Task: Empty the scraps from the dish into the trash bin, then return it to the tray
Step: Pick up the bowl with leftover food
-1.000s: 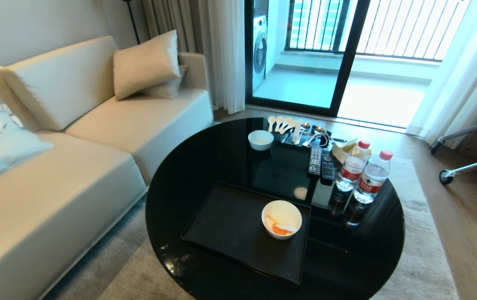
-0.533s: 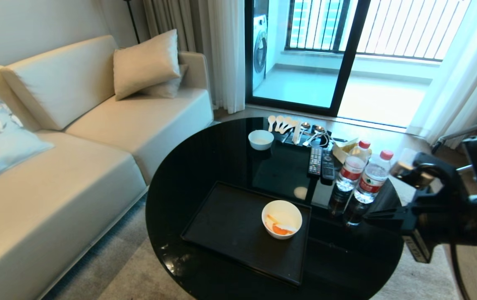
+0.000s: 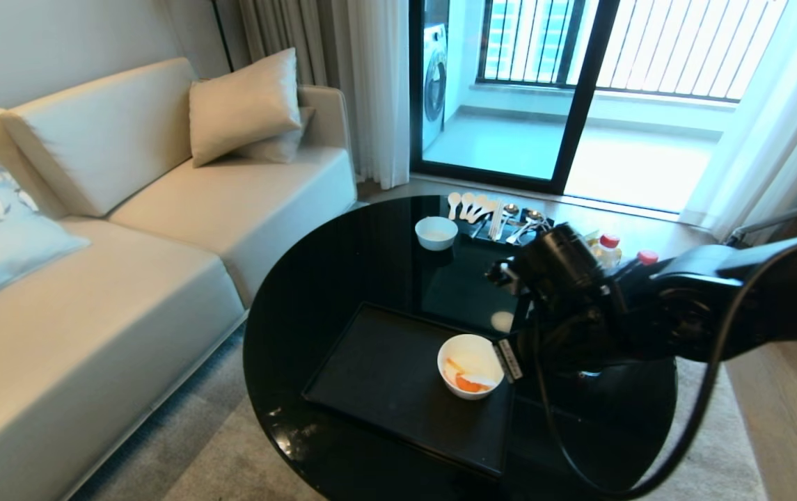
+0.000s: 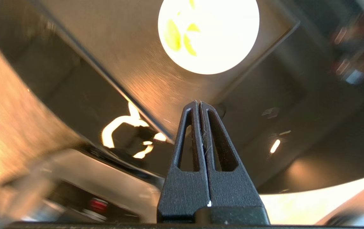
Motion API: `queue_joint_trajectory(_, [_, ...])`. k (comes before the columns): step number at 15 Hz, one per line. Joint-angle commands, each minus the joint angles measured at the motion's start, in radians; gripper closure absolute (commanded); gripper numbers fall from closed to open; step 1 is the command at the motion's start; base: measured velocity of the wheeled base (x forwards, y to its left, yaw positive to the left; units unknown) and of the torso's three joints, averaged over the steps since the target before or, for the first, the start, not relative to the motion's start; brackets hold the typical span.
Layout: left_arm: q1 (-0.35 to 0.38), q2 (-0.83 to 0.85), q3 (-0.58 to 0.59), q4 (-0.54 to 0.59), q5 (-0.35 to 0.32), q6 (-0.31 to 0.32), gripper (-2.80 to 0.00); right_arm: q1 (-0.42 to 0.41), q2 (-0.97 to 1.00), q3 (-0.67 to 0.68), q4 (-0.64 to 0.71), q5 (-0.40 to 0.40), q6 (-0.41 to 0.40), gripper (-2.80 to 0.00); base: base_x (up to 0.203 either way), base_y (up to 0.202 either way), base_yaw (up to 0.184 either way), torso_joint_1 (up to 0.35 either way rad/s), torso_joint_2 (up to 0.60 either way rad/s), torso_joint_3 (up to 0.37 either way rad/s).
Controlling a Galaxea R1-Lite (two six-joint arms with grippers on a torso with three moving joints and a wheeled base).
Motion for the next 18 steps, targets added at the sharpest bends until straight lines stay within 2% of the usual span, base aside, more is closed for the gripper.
queue_joint_trajectory(1, [0.000,0.000,0.000,0.000,0.001,-0.001,0.00,0.055,0.181,-0.162,0.109,-0.066,0.178,0.00,0.000,0.000,0.000,0.000,0.00,0.000])
queue_joint_trajectory(4, [0.000,0.000,0.000,0.000,0.001,-0.001,0.00,0.073,0.280,-0.289,0.232,-0.147,0.284,0.00,0.000,0.000,0.000,0.000,0.00,0.000])
queue_joint_trajectory(11, [0.000,0.000,0.000,0.000,0.001,-0.001,0.00,0.004,0.348,-0.331,0.247,-0.155,0.295,0.00,0.000,0.000,0.000,0.000,0.00,0.000])
queue_joint_trajectory(12, [0.000,0.000,0.000,0.000,0.001,-0.001,0.00,-0.006,0.356,-0.342,0.247,-0.154,0.295,-0.90,0.000,0.000,0.000,0.000,0.00,0.000])
queue_joint_trajectory(13, [0.000,0.000,0.000,0.000,0.001,-0.001,0.00,-0.018,0.366,-0.353,0.247,-0.154,0.295,-2.80,0.000,0.000,0.000,0.000,0.00,0.000])
queue_joint_trajectory(18, [0.000,0.000,0.000,0.000,0.001,-0.001,0.00,-0.069,0.406,-0.379,0.236,-0.167,0.295,-2.80,0.000,0.000,0.000,0.000,0.00,0.000])
